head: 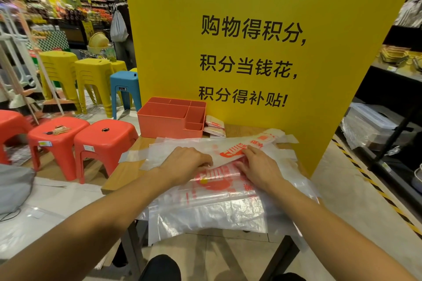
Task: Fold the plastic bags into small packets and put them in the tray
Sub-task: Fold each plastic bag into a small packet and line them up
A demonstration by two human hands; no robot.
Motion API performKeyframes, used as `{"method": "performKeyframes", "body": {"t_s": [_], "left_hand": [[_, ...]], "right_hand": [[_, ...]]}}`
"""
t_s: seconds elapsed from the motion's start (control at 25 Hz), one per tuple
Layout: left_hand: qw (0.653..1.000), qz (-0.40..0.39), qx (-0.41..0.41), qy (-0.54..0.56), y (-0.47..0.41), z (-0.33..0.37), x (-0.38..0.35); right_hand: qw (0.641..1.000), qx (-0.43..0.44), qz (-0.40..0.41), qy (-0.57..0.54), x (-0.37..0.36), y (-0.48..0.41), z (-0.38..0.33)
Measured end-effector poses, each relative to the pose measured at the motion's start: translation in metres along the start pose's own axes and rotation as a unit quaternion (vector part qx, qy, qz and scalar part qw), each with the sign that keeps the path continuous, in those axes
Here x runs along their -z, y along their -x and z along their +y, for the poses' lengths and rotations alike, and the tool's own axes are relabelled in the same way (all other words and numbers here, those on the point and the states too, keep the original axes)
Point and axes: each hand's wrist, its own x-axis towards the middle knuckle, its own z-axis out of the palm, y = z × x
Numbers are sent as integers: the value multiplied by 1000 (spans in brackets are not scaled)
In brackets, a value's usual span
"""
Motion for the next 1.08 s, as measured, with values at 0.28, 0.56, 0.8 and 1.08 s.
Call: {"method": "performKeyframes", "body": {"t_s": [0.28,0.56,0.8,1.08], "left_hand": [[990,-74,26,115,-14,6,9],[990,-62,29,126,-17,14,27],[950,-36,-6,311,-43,46,22],[879,-30,75,470,-47,77,-21]], "right_hand": [[992,121,-14,-20,7,9,-31],[994,104,-1,-13,15,24,-28],[990,53,2,-132,16,59,-21],[977,0,22,-212,16,99,2]]}}
